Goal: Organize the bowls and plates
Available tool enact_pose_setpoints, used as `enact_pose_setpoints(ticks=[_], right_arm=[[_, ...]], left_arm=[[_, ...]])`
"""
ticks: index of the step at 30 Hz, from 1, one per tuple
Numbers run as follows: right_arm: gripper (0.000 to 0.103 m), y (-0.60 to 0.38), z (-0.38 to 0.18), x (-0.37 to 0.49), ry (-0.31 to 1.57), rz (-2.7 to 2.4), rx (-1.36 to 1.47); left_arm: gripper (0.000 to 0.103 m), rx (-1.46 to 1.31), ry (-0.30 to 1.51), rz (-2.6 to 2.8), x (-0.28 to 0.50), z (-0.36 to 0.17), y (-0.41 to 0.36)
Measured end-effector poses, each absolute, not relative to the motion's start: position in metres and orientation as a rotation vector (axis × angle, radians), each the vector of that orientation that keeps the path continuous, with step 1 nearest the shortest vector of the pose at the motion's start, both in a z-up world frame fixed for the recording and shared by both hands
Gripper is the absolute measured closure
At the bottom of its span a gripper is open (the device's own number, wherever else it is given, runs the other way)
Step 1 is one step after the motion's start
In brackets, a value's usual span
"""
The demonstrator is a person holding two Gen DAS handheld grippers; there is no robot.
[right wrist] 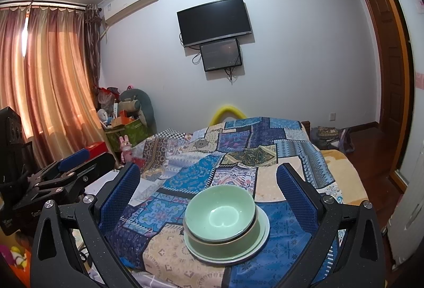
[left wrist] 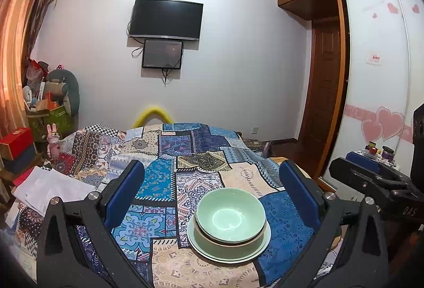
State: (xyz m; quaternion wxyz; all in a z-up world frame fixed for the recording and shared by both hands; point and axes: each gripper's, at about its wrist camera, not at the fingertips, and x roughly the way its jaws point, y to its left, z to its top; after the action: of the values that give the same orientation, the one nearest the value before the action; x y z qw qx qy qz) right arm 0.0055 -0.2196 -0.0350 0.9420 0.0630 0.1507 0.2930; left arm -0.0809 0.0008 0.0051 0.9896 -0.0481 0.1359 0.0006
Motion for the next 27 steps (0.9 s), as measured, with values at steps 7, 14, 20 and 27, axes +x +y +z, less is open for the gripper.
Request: enact_pose_setpoints(ticks=[7, 14, 20, 27], right_arm=[[0.0, -0.2182, -0.0347, 0.0037, 0.309, 0.599, 0.123], [0.0, -0.2185, -0.0357, 0.0046, 0.31, 0.601, 0.118], [0.0, -0.2175, -0.0364, 0.0065, 0.311, 0.603, 0.11], [0.0, -0.2171, -0.0368, 0.0066, 0.314, 0.603, 0.111]], left_arm=[[0.0, -0.098, 0.284, -0.013, -0.0785, 0.0038, 0.0013], [0.0, -0.092, 0.281, -0.023, -0.0793, 0.0035, -0.0004], [0.0, -0.11, 0.291, -0.022, -0.0774, 0.0026, 0.0009], [0.0, -0.117, 0.296, -0.021, -0.0749, 0.0017, 0.0022]])
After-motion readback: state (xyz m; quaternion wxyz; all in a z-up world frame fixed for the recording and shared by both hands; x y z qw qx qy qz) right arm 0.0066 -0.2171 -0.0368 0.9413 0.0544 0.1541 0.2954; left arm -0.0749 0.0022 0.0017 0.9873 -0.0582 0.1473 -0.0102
